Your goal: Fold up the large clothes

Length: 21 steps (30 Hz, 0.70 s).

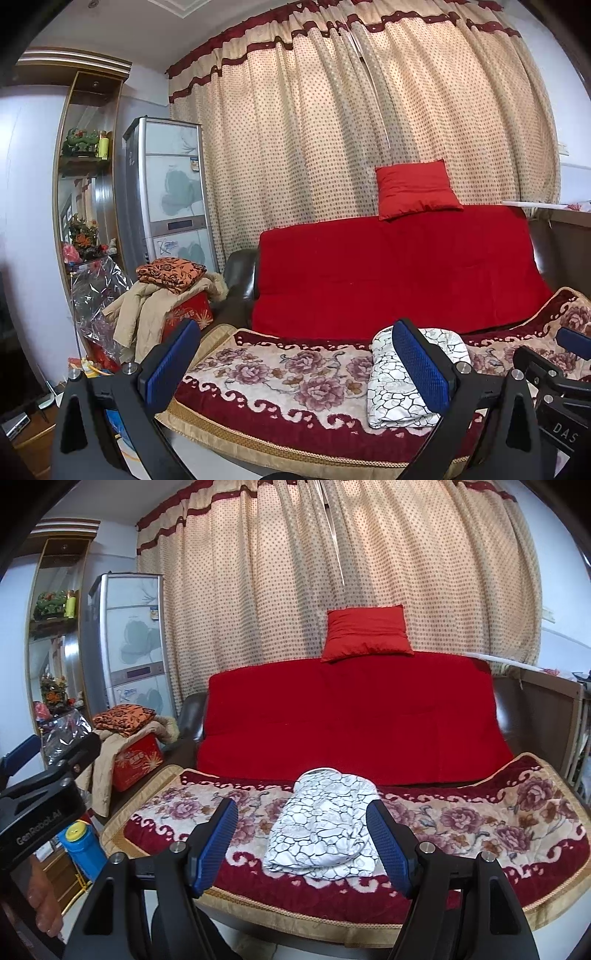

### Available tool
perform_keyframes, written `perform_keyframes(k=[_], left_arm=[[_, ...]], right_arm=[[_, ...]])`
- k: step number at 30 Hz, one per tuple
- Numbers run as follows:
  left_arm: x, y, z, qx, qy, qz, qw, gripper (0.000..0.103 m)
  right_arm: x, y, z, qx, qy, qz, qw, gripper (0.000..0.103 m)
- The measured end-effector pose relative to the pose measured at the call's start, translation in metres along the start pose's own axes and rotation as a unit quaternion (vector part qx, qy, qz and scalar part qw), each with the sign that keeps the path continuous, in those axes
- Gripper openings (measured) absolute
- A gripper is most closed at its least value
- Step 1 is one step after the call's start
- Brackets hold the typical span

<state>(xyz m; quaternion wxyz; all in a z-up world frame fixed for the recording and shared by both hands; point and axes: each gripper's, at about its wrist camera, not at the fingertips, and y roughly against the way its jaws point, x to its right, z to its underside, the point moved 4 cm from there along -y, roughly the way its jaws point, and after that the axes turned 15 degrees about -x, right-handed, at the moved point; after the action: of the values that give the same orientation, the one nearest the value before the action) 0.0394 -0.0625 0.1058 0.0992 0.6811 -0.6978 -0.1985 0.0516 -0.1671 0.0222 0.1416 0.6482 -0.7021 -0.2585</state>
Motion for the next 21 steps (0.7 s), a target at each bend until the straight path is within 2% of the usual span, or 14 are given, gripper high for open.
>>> perform_keyframes(k=[21], left_arm=[[0.014, -0.007, 0.004, -0.016, -0.016, 0.016, 0.9996, 0.103]], right_arm=[[-0.002, 0.006, -0.001, 0.019, 0.008, 0.035, 0.999, 0.075]])
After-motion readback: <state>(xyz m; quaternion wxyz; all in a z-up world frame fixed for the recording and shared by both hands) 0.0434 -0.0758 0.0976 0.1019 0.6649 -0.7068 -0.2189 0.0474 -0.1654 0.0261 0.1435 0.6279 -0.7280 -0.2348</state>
